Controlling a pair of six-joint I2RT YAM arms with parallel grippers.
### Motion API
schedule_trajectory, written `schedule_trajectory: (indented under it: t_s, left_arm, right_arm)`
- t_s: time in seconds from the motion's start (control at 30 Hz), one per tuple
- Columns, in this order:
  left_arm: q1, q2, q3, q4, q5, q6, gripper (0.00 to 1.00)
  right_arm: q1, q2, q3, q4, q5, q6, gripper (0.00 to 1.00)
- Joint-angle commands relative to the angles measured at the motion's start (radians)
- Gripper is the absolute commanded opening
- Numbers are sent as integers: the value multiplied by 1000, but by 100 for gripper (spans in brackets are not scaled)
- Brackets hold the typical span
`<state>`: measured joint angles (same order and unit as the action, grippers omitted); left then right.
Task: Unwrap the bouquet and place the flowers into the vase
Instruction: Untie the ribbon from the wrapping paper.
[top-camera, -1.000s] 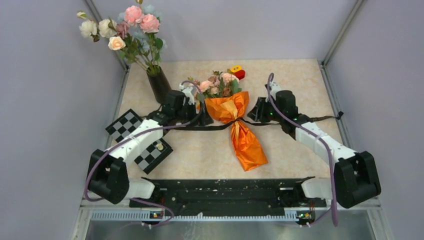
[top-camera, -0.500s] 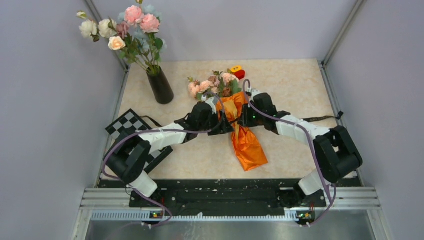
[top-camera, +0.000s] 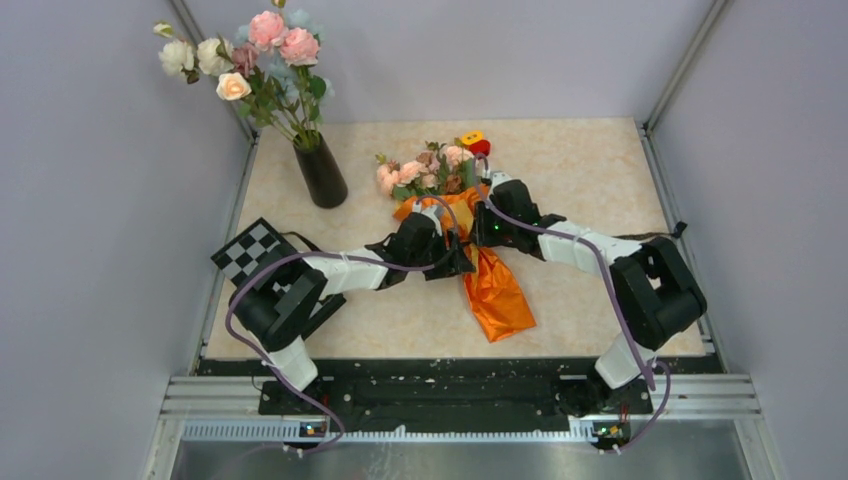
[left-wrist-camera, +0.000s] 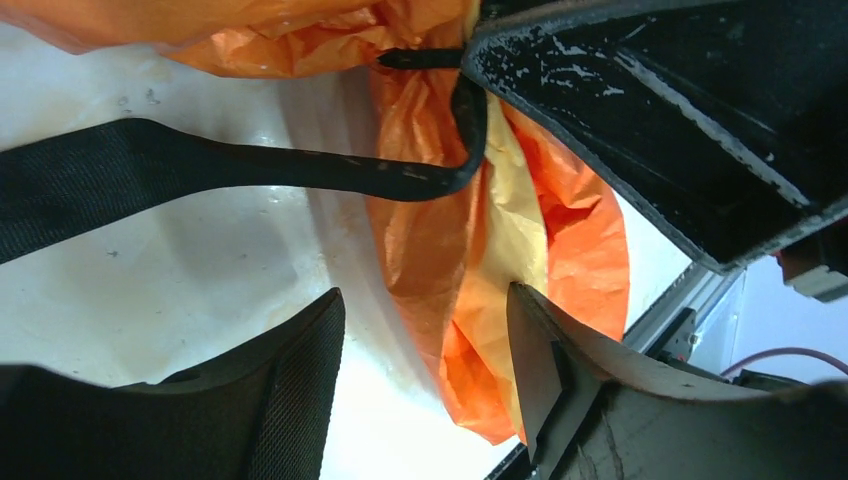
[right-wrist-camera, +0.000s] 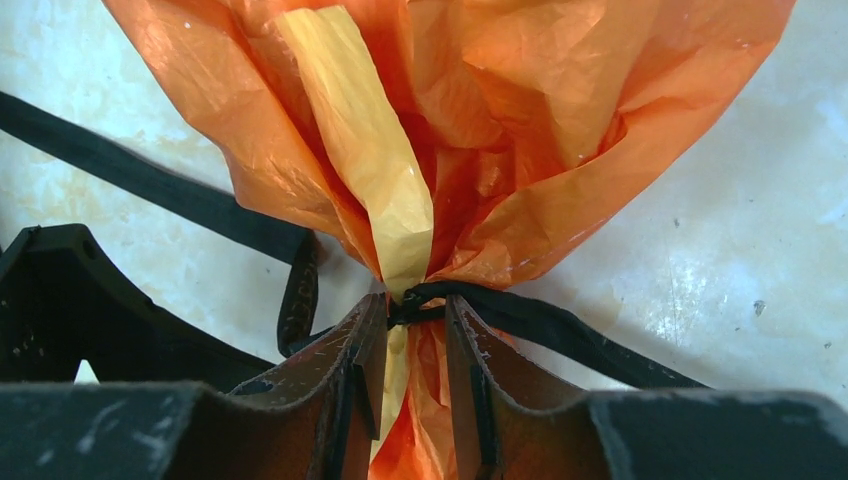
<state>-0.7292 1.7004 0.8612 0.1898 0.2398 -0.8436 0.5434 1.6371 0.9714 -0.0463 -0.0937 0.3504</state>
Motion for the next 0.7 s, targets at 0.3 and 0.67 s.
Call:
schedule_trajectory:
  t_s: [0.3,0.67]
  left_arm:
    - [-24,70,15,79,-22,-29,38]
    - [-27,79,5,71,-47,-42,0]
  right_arm:
    - [73,58,57,-20,181,-28,20]
    - [82,-9,89,-59,212,-21,0]
